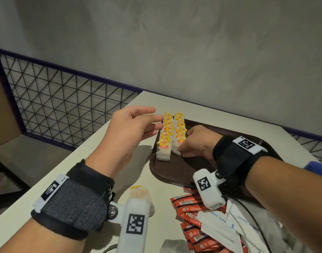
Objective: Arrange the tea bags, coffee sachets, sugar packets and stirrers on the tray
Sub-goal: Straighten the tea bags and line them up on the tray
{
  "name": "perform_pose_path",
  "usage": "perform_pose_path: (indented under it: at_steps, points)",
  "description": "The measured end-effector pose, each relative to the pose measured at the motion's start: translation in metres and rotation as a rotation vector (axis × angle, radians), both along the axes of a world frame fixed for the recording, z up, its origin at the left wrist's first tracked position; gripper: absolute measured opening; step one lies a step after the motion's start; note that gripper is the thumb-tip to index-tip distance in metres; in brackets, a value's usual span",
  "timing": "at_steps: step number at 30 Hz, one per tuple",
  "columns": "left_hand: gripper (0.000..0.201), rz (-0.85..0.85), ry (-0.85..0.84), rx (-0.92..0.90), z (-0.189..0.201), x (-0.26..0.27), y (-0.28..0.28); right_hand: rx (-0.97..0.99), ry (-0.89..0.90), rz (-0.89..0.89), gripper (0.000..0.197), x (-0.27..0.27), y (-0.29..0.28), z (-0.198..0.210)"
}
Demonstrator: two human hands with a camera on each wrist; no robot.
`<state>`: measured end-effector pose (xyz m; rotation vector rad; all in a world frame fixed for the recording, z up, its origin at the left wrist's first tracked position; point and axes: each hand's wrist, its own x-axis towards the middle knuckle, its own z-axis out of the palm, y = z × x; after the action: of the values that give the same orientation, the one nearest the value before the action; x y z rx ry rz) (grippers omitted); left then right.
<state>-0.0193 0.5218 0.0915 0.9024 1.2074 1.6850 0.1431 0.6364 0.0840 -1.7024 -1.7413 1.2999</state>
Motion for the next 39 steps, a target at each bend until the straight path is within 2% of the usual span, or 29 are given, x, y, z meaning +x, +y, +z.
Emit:
perform_pose_path:
  at_steps: [7, 14, 20, 25, 28, 34, 39]
  points:
    - [0.018, 0.003, 0.012, -0.003, -0.001, -0.001, 0.002, 0.056, -0.019, 0.005, 0.036, 0.004, 0.004, 0.001]
    - [0.018, 0.002, 0.024, -0.012, -0.002, 0.0, 0.002, -0.008, 0.008, -0.001, 0.025, 0.006, 0.009, -0.001]
    - [0.017, 0.017, 0.002, -0.015, -0.002, -0.002, 0.002, -0.034, 0.033, -0.105, 0.03, 0.016, 0.028, 0.008]
    - [0.018, 0.021, 0.021, -0.025, -0.003, -0.002, 0.002, -0.13, 0.062, -0.097, 0.034, 0.016, 0.037, 0.0]
    - [0.021, 0.021, 0.037, -0.033, -0.003, -0.003, 0.003, -0.106, 0.049, -0.074, 0.033, 0.016, 0.042, -0.003]
    - [0.026, 0.031, 0.055, -0.049, -0.004, -0.004, 0.005, -0.068, -0.022, -0.069, 0.02, 0.02, 0.052, -0.004]
    - [0.029, 0.035, 0.069, -0.059, -0.004, -0.003, 0.007, -0.019, -0.058, -0.013, 0.026, 0.014, 0.06, -0.005]
